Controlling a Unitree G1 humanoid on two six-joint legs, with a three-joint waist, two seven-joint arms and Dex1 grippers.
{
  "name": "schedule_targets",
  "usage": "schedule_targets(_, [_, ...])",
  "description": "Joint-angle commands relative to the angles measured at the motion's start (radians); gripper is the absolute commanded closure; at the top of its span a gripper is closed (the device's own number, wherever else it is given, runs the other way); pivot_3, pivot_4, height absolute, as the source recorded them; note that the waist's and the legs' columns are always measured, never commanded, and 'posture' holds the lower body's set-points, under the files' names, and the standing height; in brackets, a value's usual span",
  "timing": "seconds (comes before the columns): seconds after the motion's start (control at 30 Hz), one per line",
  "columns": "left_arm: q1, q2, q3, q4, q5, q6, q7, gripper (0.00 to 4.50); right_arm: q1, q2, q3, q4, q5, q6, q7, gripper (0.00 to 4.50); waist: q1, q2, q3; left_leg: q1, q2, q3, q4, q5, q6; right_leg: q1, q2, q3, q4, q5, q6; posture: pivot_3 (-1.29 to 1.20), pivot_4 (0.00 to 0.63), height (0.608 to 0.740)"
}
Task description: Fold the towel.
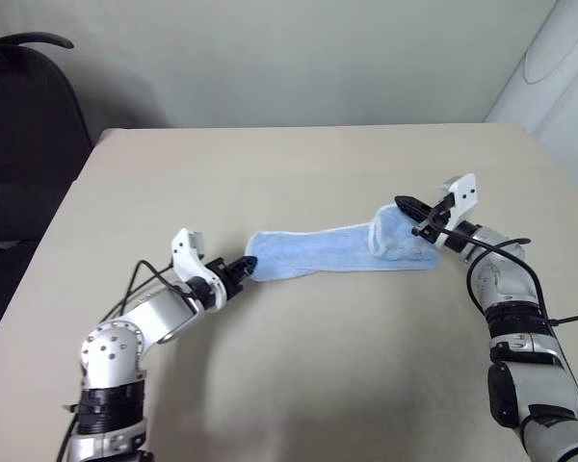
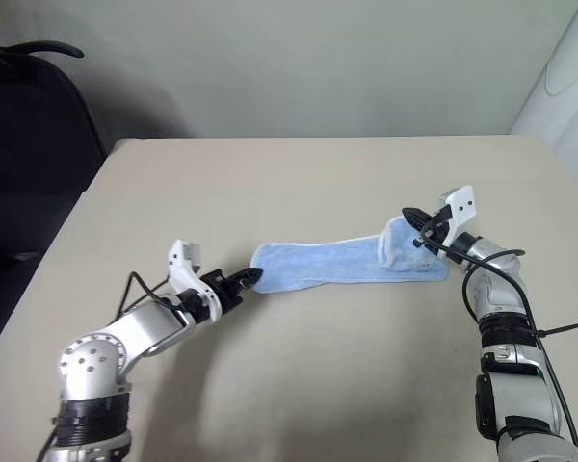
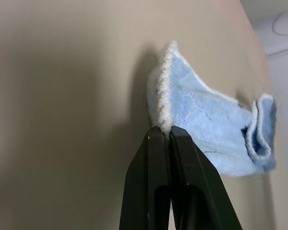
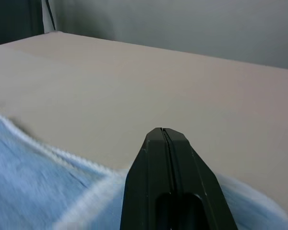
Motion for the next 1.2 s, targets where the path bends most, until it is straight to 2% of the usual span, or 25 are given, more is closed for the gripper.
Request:
schedule_targets(0.03, [0.012,0.053,0.045,-0.056,-0.039,0.002,-0.011,4.46,0.003,-0.007,-0.024,-0.046,0.02,-0.01,-0.009,4.5,-0.001,0.0,0.001,0.0,0.0,0.0,0.0,0.0,0.0,0.0,0.0,0.0,0.0,0.0,0.0,0.0,0.15,0.74])
schedule_targets(0.3, [0.088,0.151,0.08,-0.086,-0.099,-0.004,-0.021,4.46,-0.008,-0.011,-0.024,-0.029,0.015,-0.014,-0.009,4.5,-0.006,0.003,0.005,0.0,0.0,-0.001,-0.001,0.001,-0.001,-0.001,0.0,0.0,0.0,-0.001,-0.001,0.0,0.15,0.74])
schedule_targets(0.63, [0.082,0.132,0.034,-0.046,-0.107,-0.008,0.04,4.46,0.002,0.008,-0.02,-0.047,0.016,-0.019,-0.023,4.5,-0.009,0.003,0.006,0.0,0.0,-0.002,-0.001,0.001,-0.001,-0.001,0.0,-0.001,0.0,-0.001,-0.001,0.0,0.15,0.74])
schedule_targets(0.73, [0.095,0.128,0.044,-0.049,-0.13,-0.014,0.049,3.79,0.025,0.009,-0.025,-0.071,0.021,-0.011,-0.028,4.5,-0.009,0.003,0.006,0.0,0.0,-0.002,-0.001,0.001,-0.001,-0.001,0.0,-0.001,0.0,-0.001,-0.001,0.0,0.15,0.74])
schedule_targets(1.0, [0.195,0.173,0.097,-0.077,-0.22,-0.03,0.084,1.04,0.063,0.017,-0.023,-0.109,0.026,0.002,-0.043,4.5,-0.016,0.004,0.007,0.0,0.0,-0.002,-0.001,0.001,-0.002,0.0,0.0,-0.001,0.001,-0.001,-0.002,0.0,0.15,0.74])
schedule_targets(1.2, [0.312,0.207,0.161,-0.118,-0.319,-0.068,0.077,1.04,0.056,0.035,-0.012,-0.091,0.025,-0.001,-0.045,4.5,-0.026,0.004,0.007,0.001,0.002,-0.002,-0.002,0.001,-0.002,0.0,0.002,-0.001,0.001,-0.001,-0.003,0.0,0.15,0.74])
